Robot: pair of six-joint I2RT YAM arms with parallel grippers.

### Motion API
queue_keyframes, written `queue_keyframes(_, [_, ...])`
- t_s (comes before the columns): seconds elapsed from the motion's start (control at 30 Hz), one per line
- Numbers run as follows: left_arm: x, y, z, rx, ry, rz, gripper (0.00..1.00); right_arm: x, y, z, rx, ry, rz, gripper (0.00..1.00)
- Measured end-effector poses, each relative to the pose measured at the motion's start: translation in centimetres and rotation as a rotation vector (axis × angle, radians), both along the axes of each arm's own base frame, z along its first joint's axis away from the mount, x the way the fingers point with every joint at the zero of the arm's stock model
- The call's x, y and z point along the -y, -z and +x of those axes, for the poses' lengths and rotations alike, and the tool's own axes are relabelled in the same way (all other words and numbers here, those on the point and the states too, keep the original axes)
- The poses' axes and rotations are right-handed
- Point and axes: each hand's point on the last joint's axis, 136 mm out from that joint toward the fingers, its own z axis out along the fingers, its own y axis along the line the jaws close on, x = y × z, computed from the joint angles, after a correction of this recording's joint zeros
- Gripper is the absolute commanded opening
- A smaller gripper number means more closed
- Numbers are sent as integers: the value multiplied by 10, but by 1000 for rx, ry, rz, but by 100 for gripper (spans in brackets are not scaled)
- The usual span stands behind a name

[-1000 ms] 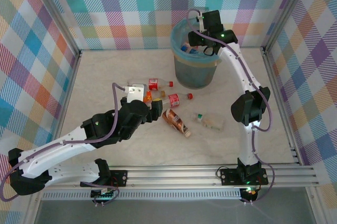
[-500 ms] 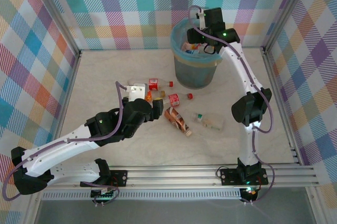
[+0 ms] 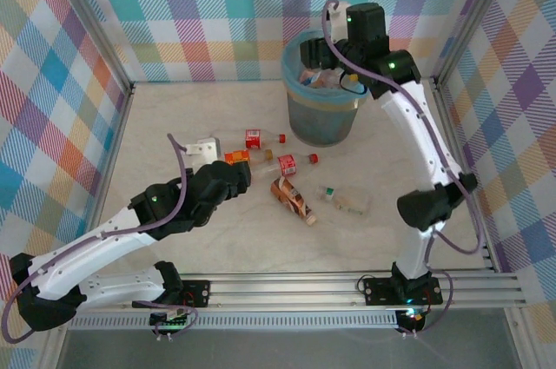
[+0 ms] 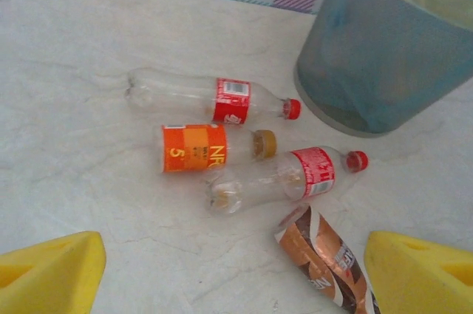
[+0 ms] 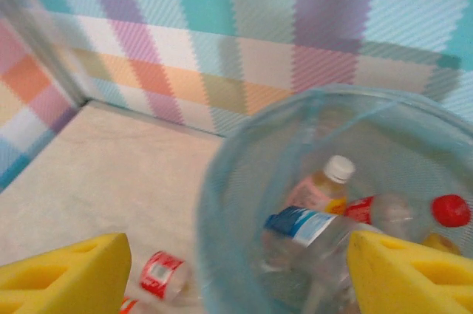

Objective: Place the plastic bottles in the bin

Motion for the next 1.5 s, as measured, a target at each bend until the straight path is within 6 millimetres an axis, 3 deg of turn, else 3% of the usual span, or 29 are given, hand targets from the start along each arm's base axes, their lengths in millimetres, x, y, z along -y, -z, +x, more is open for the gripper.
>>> queue_keyframes(0.1, [-9,10,1,-26,-35,-4,93,-21,-4,-47,20,-91,-18,78])
queue_keyframes(0.17, [-12,19,1,-47,-48,-3,94,-35,7,-76,11,-158,-39,79])
queue_keyframes(0.27, [-16,34,0,-78,-71,4,95,-49,42,-106,-54,-230,-82,80])
queue_keyframes(0.33, [-19,42,0,-96,-85,3,96,-52,77,-116,-119,-256,-119,81])
queue_keyframes(0.53, [-26,63,-2,-134,-130,2,96,-46,196,-136,-382,-280,-247,83])
queue_keyframes(0.8, [-35,84,-7,-166,-174,-13,96,-43,284,-160,-602,-306,-327,84])
queue_keyframes(1.13, [-42,101,-14,-191,-204,-42,97,-60,342,-171,-716,-339,-406,84])
queue_keyframes(1.33, [-43,97,-15,-181,-208,-72,97,-67,378,-182,-773,-355,-479,82])
queue_keyframes(1.5, [-44,95,-16,-175,-209,-85,96,-71,396,-186,-794,-360,-529,73])
